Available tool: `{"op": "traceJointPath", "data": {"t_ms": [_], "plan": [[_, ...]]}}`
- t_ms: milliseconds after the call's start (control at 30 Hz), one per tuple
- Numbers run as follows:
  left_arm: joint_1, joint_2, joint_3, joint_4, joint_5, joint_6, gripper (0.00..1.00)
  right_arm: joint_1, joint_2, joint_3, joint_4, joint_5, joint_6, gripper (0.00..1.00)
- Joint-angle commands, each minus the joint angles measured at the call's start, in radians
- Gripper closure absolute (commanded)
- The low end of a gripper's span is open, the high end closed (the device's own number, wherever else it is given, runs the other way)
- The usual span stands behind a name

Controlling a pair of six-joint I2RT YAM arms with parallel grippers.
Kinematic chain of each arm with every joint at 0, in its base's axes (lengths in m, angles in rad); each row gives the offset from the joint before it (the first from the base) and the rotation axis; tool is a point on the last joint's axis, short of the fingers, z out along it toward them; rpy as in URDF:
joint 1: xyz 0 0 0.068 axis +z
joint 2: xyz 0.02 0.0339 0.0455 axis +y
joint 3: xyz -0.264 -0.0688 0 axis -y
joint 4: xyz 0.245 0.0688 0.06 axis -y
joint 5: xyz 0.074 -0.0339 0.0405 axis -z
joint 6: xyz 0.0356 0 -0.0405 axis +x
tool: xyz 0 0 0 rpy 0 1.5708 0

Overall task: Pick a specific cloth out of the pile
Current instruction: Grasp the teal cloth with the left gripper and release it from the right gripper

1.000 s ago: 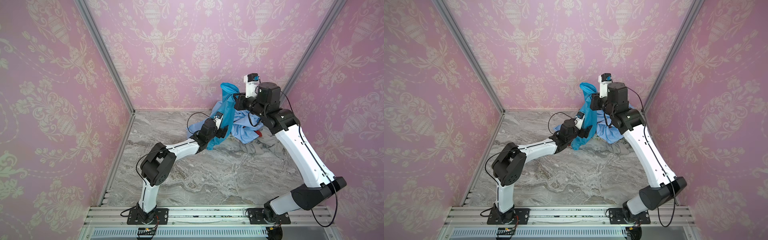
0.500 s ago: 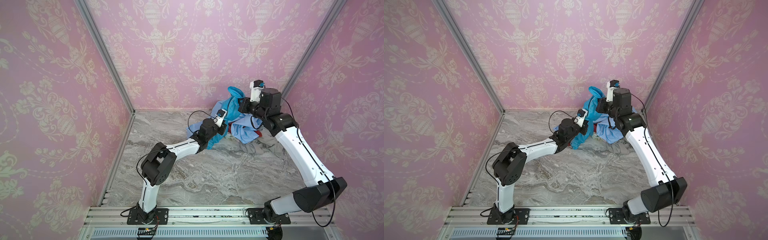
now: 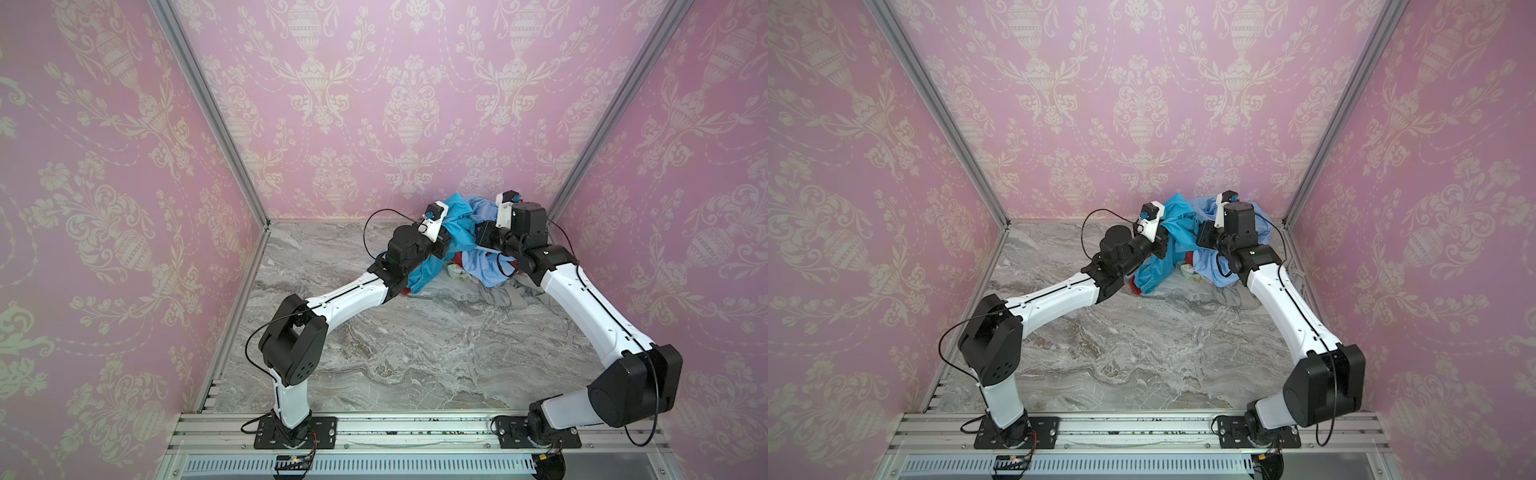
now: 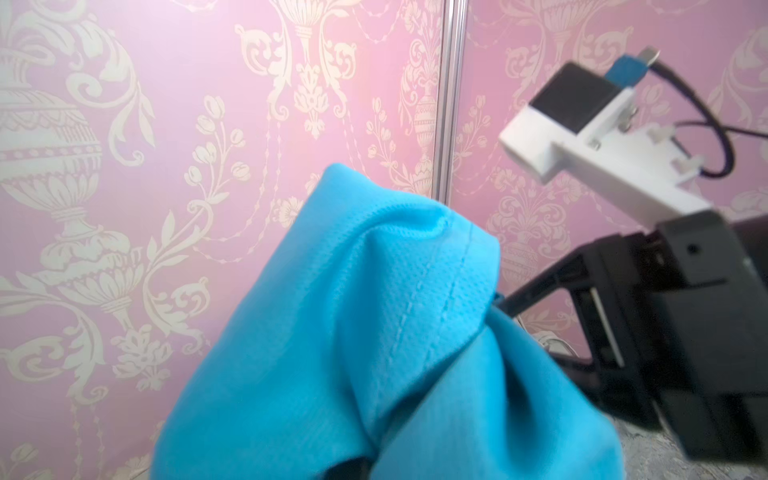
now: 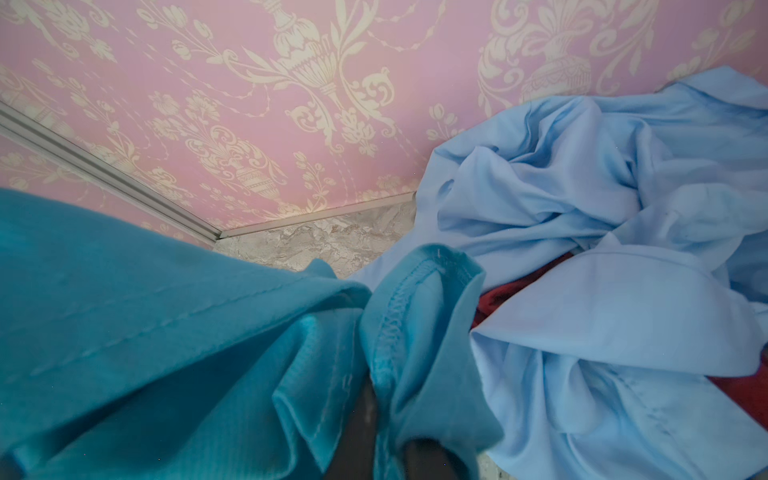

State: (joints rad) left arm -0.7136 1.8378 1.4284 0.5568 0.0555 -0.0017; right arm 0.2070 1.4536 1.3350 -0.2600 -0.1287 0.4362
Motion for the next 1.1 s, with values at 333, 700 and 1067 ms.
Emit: {"op": "traceJointPath", "data": {"t_ms": [333,700,1067], "plan": [[0.025,-0.067,0.183,-0.217,0.012,-0.111,1.00,-0.011,-0.104,-0.199,0.177,-0.069,-0.037,0.23],[0.073,-0.065,0.399,-0.512,0.030,-0.102,1.00,-0.011,-0.265,-0.320,0.330,-0.143,-0.083,0.02],[0.188,-0.084,0.606,-0.772,0.032,-0.103,1.00,0.003,-0.334,-0.301,0.301,-0.207,-0.140,0.00]]}}
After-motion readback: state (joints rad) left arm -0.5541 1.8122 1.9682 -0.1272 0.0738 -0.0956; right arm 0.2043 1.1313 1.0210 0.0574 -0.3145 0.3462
